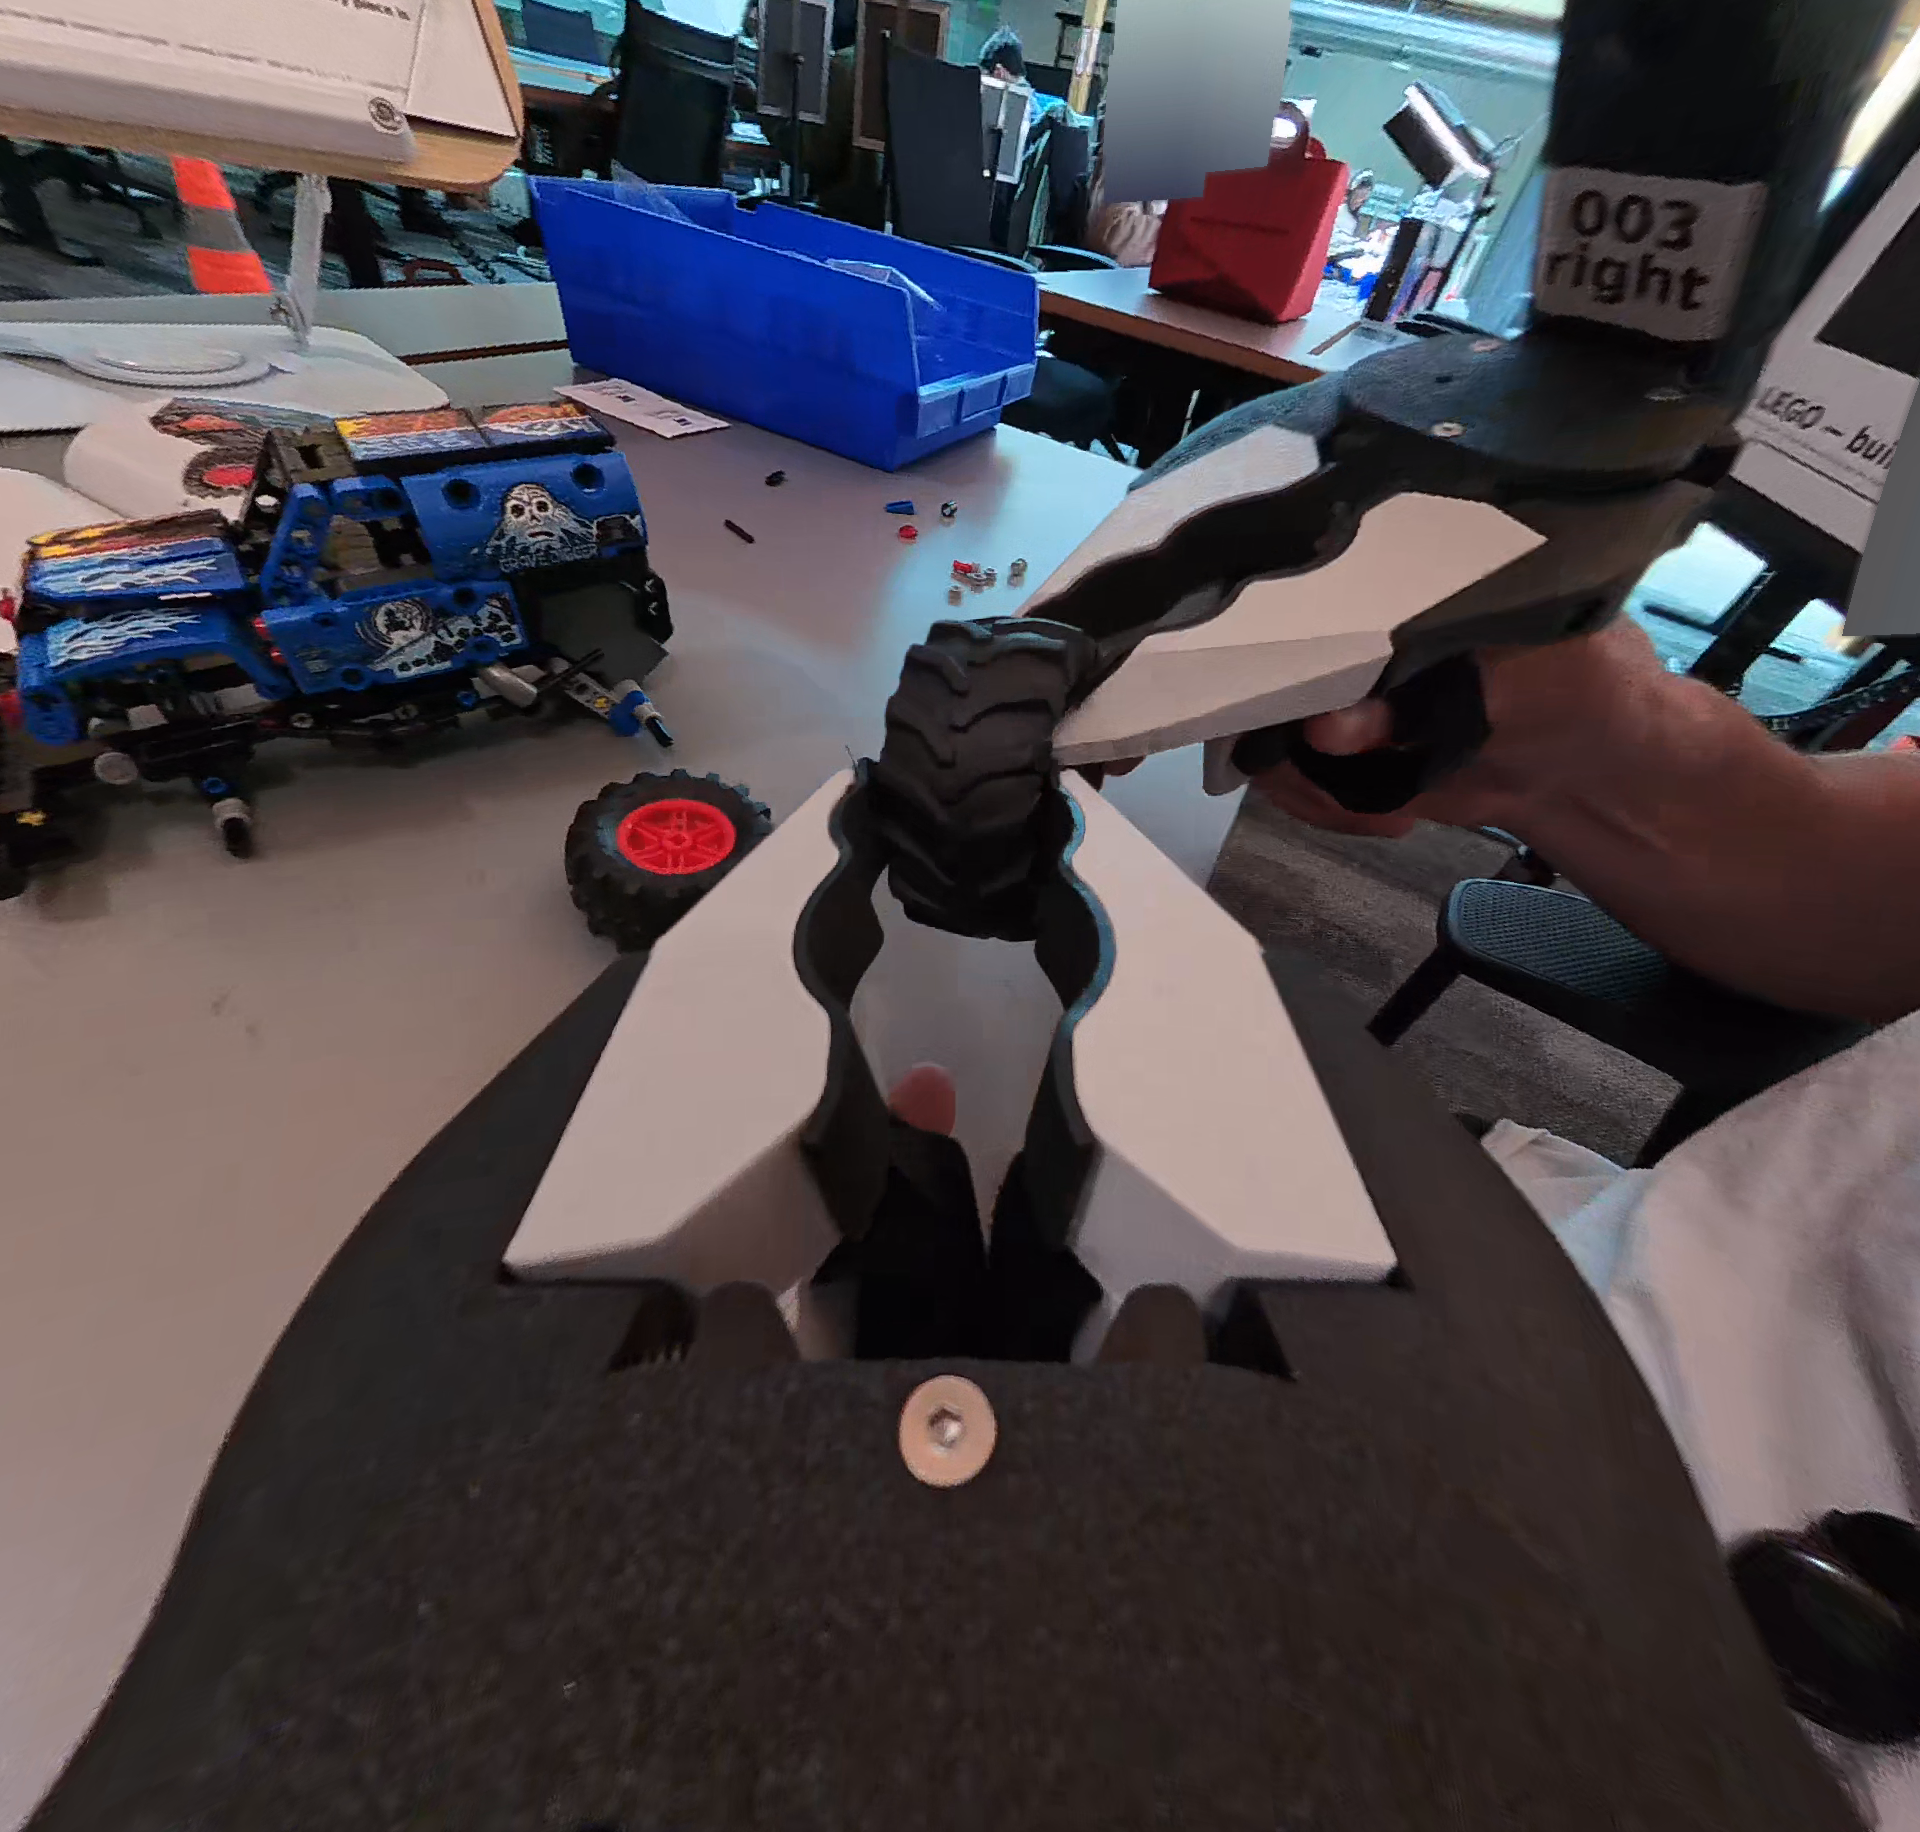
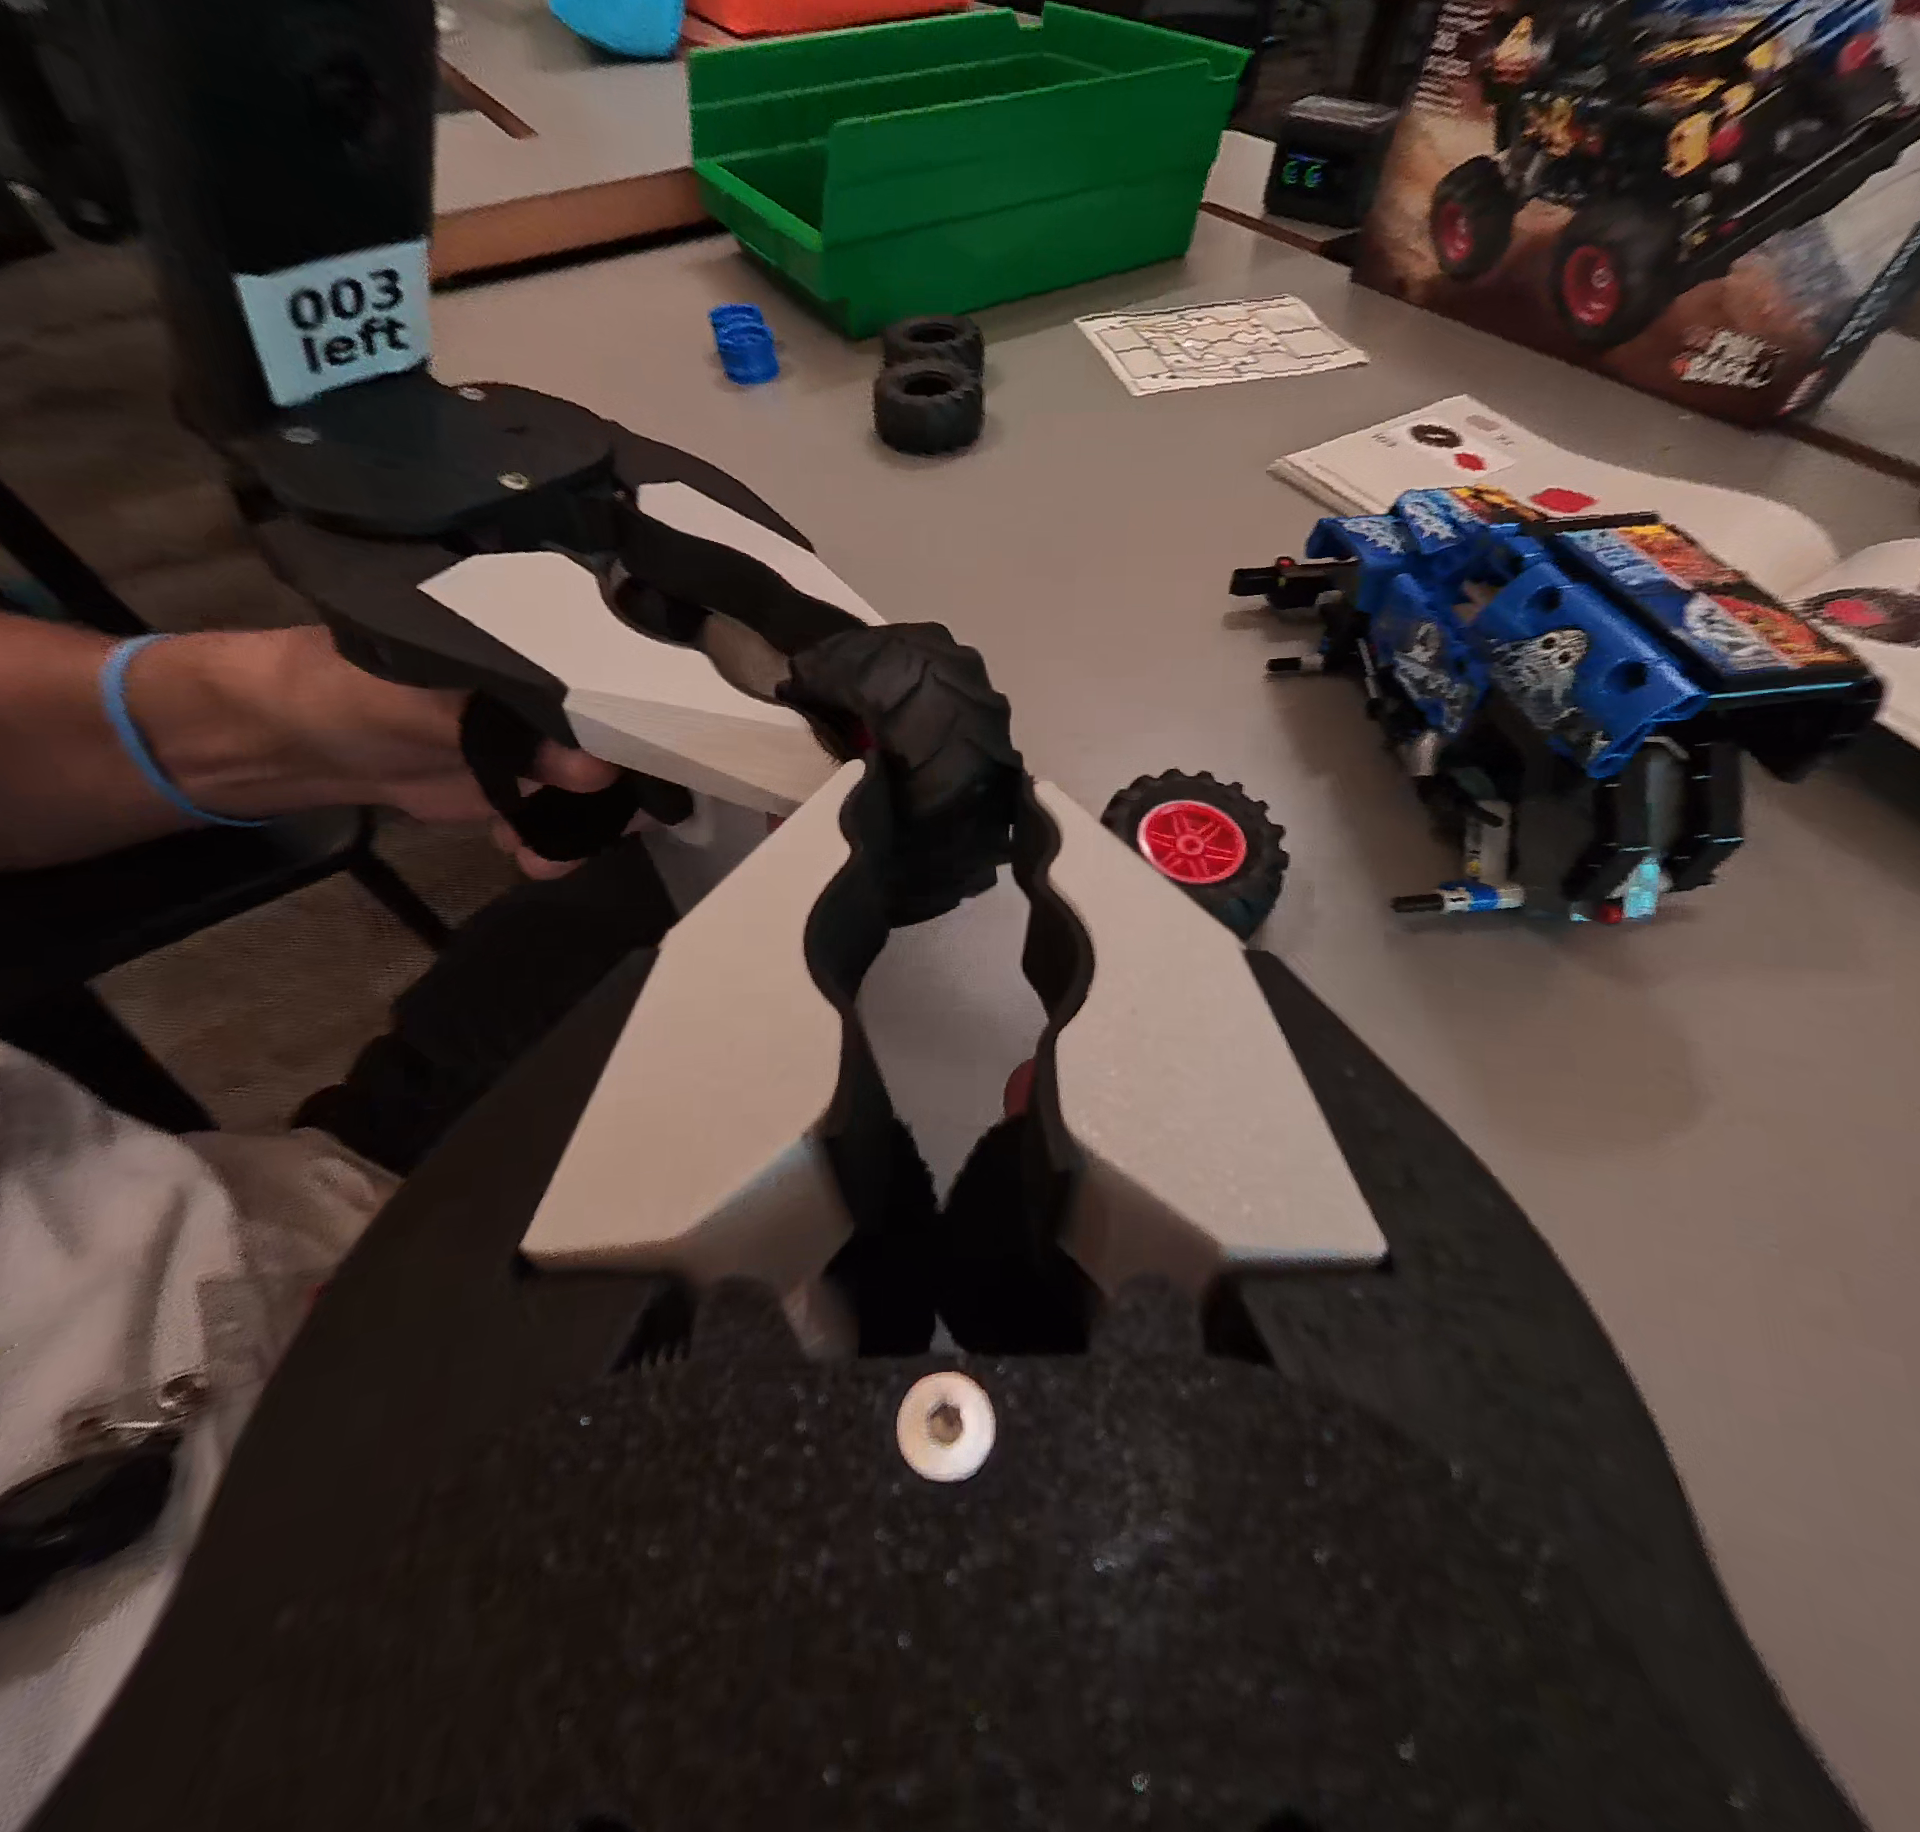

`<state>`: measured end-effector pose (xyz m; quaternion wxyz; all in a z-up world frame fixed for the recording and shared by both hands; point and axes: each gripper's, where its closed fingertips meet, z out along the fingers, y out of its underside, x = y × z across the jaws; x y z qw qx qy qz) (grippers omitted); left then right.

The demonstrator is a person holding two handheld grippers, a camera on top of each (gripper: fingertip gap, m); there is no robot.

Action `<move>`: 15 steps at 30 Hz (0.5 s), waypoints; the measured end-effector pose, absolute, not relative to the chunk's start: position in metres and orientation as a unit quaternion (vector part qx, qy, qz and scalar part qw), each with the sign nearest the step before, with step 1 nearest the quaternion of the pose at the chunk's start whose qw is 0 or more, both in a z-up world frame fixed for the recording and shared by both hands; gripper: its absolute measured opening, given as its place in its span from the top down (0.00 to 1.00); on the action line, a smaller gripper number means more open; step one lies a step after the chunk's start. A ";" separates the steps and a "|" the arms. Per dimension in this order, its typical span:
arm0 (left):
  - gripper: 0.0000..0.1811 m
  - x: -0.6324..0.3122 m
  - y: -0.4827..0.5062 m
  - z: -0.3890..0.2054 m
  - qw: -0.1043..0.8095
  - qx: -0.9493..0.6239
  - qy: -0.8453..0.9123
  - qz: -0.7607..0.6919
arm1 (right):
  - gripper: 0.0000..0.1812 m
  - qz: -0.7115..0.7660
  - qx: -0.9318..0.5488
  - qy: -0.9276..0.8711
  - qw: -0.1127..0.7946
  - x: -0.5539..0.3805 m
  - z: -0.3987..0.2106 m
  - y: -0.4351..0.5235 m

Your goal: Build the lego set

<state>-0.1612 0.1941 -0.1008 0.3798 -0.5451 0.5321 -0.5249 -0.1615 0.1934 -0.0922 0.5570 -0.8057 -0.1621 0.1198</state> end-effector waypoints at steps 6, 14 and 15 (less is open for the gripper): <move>0.86 -0.153 0.205 -0.107 0.422 -0.580 0.514 -0.471 | 0.89 -0.037 -0.797 -0.175 0.576 -0.149 -0.094 0.200; 0.85 -0.166 0.204 -0.079 0.335 -0.546 0.453 -0.620 | 0.80 0.212 -0.760 -0.162 0.593 -0.154 -0.077 0.186; 0.85 -0.168 0.198 -0.075 0.310 -0.532 0.448 -0.648 | 0.77 0.264 -0.753 -0.157 0.582 -0.158 -0.078 0.184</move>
